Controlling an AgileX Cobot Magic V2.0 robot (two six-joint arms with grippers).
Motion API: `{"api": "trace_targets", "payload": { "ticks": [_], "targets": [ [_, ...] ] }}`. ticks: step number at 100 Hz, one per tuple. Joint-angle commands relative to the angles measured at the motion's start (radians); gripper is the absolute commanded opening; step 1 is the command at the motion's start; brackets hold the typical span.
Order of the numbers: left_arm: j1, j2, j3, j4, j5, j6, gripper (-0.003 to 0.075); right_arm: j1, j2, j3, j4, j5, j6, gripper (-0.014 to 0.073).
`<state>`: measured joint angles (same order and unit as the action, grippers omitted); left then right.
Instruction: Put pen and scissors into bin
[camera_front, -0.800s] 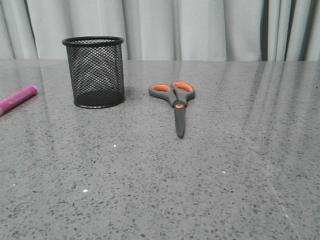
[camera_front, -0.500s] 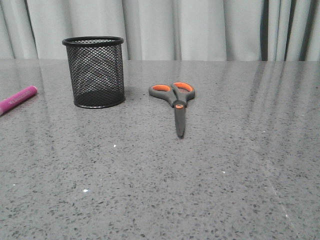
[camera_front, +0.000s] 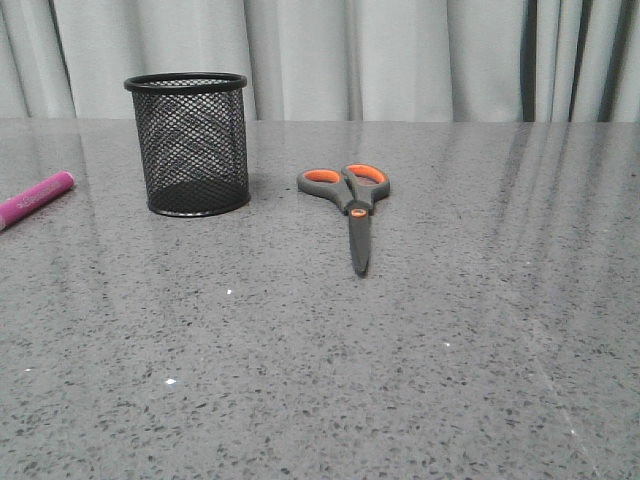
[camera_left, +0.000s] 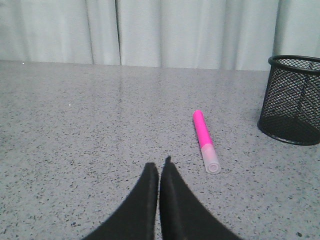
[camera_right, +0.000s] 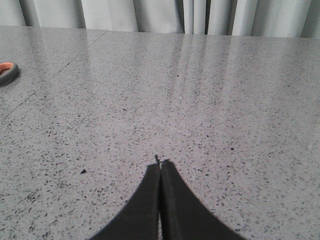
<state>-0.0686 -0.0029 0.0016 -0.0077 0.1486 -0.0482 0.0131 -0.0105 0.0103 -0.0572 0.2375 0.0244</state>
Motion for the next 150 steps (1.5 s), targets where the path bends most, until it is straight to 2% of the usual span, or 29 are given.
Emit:
{"api": "trace_targets", "payload": {
  "ticks": [1, 105, 126, 150],
  "targets": [
    [0.0, -0.025, 0.023, -0.008, -0.074, -0.009, -0.0022, -0.008, -0.018, 0.017, -0.012, -0.077, -0.004, -0.0068],
    [0.0, -0.025, 0.023, -0.011, -0.08, -0.009, -0.0022, -0.008, -0.018, 0.017, -0.012, -0.164, -0.004, -0.0068],
    [0.0, -0.025, 0.023, -0.019, -0.082, -0.009, -0.0022, -0.008, -0.018, 0.017, 0.03, -0.189, -0.004, -0.0068],
    [0.0, -0.025, 0.023, -0.242, -0.132, -0.009, -0.0022, -0.008, -0.018, 0.017, 0.092, -0.224, -0.004, -0.0068]
  ]
}}
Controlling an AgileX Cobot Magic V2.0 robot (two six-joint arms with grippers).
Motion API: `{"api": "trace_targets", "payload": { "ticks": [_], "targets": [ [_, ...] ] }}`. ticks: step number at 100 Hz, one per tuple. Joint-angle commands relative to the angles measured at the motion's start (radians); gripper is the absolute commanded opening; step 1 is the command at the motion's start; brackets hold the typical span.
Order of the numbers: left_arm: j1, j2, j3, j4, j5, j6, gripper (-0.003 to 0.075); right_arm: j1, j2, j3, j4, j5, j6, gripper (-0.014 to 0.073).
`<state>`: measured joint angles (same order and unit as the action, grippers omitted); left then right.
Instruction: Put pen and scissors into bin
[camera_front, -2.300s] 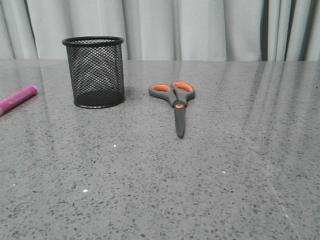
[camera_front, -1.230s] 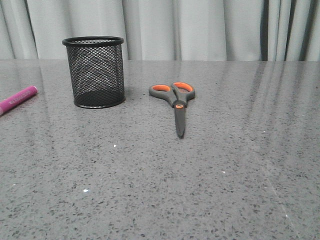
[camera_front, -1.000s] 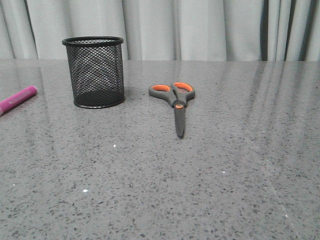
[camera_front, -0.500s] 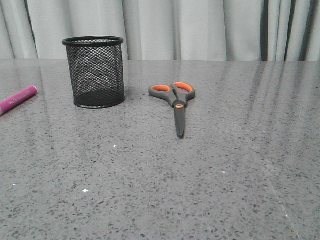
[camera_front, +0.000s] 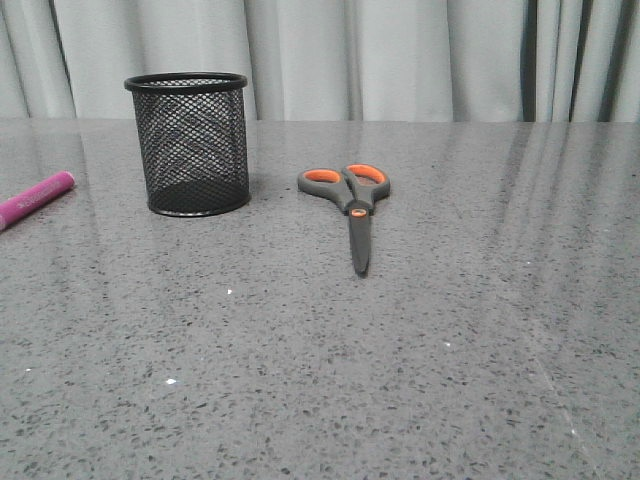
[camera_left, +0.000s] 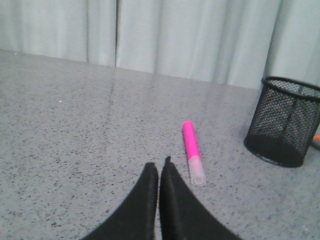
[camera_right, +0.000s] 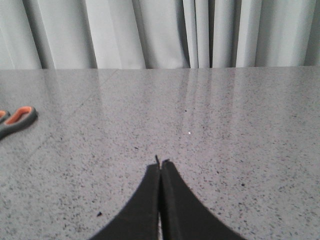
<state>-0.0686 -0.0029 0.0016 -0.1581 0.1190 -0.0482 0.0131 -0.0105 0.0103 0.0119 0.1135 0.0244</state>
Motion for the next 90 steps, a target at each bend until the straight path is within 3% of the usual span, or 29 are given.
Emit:
{"api": "trace_targets", "payload": {
  "ticks": [1, 39, 65, 80, 90],
  "targets": [
    [0.0, -0.025, 0.023, -0.098, -0.105, -0.009, -0.0022, -0.008, -0.018, 0.017, 0.023, -0.1, -0.004, -0.0068],
    [0.0, -0.025, 0.023, -0.191, -0.129, -0.009, -0.0022, -0.008, -0.018, 0.017, 0.168, -0.105, -0.004, -0.0068],
    [0.0, -0.025, 0.023, -0.437, -0.197, -0.009, -0.0022, -0.008, -0.018, 0.017, 0.383, -0.176, -0.004, -0.0068],
    [0.0, -0.025, 0.01, -0.456, -0.202, -0.009, -0.0022, -0.008, -0.018, 0.013, 0.406, -0.237, -0.004, -0.0068],
    [0.0, -0.025, -0.014, -0.456, -0.173, -0.009, -0.0022, -0.008, -0.017, -0.012, 0.406, -0.201, -0.004, -0.0067]
  ]
}}
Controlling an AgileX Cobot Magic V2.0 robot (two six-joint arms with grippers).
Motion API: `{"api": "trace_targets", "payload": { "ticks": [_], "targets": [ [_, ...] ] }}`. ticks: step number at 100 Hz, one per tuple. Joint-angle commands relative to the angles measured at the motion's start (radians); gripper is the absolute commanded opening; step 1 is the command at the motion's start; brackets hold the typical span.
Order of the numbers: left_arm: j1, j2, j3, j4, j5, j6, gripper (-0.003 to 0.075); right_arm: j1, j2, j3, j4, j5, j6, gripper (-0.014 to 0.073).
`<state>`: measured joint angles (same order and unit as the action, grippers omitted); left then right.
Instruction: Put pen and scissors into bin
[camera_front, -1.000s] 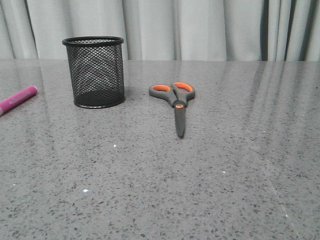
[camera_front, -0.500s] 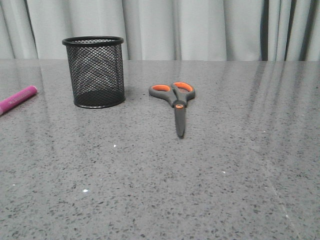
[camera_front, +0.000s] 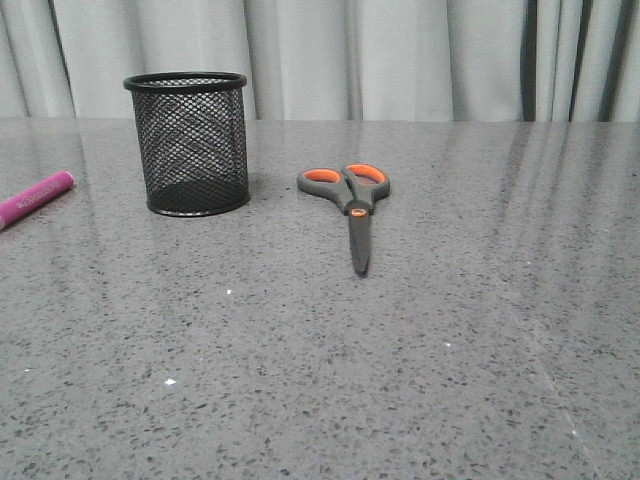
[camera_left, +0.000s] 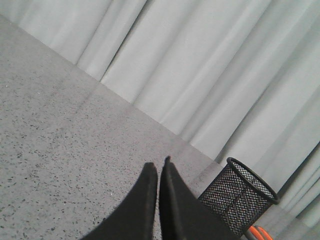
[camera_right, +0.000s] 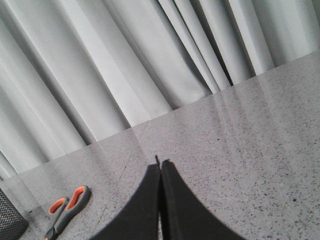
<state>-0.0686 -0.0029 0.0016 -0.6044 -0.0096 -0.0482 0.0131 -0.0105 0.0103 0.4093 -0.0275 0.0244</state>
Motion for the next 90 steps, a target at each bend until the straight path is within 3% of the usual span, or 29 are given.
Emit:
{"api": "trace_targets", "payload": {
  "ticks": [1, 22, 43, 63, 90],
  "targets": [
    [0.0, -0.025, -0.02, -0.01, -0.04, -0.009, -0.0022, -0.008, -0.017, -0.018, 0.008, -0.054, -0.004, -0.0067],
    [0.0, 0.06, -0.123, 0.027, 0.055, -0.007, -0.0022, -0.008, 0.084, -0.139, 0.008, 0.158, -0.004, -0.0066],
    [0.0, 0.282, -0.328, 0.239, 0.27, 0.002, -0.0022, -0.008, 0.378, -0.334, 0.002, 0.354, -0.011, -0.0066],
    [0.0, 0.518, -0.555, 0.273, 0.478, 0.177, -0.0022, -0.008, 0.67, -0.535, 0.002, 0.542, -0.013, -0.0067],
    [0.0, 0.733, -0.7, 0.279, 0.619, 0.251, -0.0021, -0.008, 0.82, -0.647, 0.014, 0.613, -0.071, -0.0063]
  ]
}}
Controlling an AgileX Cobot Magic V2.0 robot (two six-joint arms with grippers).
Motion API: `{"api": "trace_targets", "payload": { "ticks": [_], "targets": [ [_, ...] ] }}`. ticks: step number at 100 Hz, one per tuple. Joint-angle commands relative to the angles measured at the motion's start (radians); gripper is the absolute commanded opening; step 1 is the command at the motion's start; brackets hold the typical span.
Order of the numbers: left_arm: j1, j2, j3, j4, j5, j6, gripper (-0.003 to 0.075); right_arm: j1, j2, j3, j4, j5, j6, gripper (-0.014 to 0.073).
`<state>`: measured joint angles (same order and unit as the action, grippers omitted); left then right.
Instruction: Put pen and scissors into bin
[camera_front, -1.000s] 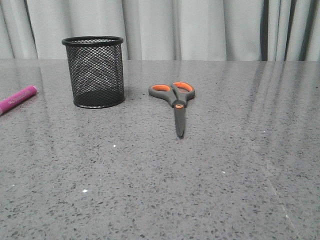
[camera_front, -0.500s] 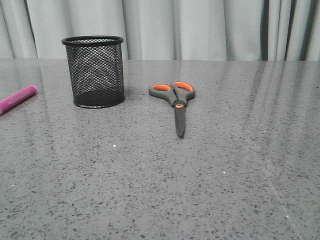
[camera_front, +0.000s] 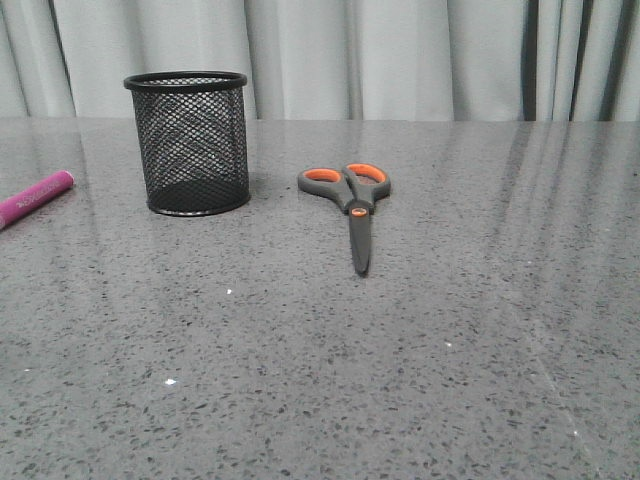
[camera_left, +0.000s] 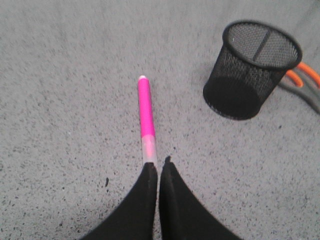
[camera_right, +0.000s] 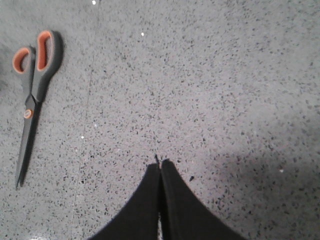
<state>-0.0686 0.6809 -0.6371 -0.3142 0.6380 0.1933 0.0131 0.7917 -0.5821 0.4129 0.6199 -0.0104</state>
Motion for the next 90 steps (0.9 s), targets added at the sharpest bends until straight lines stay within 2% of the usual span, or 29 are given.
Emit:
{"api": "trace_targets", "payload": {
  "ticks": [1, 10, 17, 24, 31, 40, 46, 90],
  "targets": [
    [0.0, 0.059, -0.066, -0.011, -0.026, 0.01, -0.002, -0.008, 0.018, -0.055, 0.01, -0.035, -0.039, -0.006],
    [0.0, 0.116, -0.09, -0.011, -0.026, 0.025, -0.0018, -0.008, 0.018, -0.065, 0.012, -0.036, -0.053, 0.0008],
    [0.0, 0.153, -0.113, -0.011, -0.023, 0.055, 0.0016, -0.008, 0.018, -0.065, 0.012, -0.036, -0.065, 0.0124],
    [0.0, 0.191, -0.135, -0.019, -0.022, 0.084, 0.0098, -0.008, 0.018, -0.065, 0.012, -0.035, -0.065, 0.0232],
    [0.0, 0.224, -0.155, -0.026, -0.022, 0.088, 0.0213, -0.008, 0.018, -0.065, 0.012, -0.033, -0.065, 0.0326],
    [0.0, 0.264, -0.184, -0.028, -0.022, 0.088, 0.0383, -0.008, 0.018, -0.065, 0.012, -0.033, -0.065, 0.0341],
    [0.0, 0.289, -0.204, -0.03, -0.022, 0.088, 0.0426, -0.008, 0.018, -0.065, 0.012, -0.037, -0.065, 0.0341],
    [0.0, 0.599, -0.36, -0.038, 0.041, 0.095, 0.0385, -0.008, 0.018, -0.065, 0.012, -0.048, -0.065, 0.0341]
  ]
}}
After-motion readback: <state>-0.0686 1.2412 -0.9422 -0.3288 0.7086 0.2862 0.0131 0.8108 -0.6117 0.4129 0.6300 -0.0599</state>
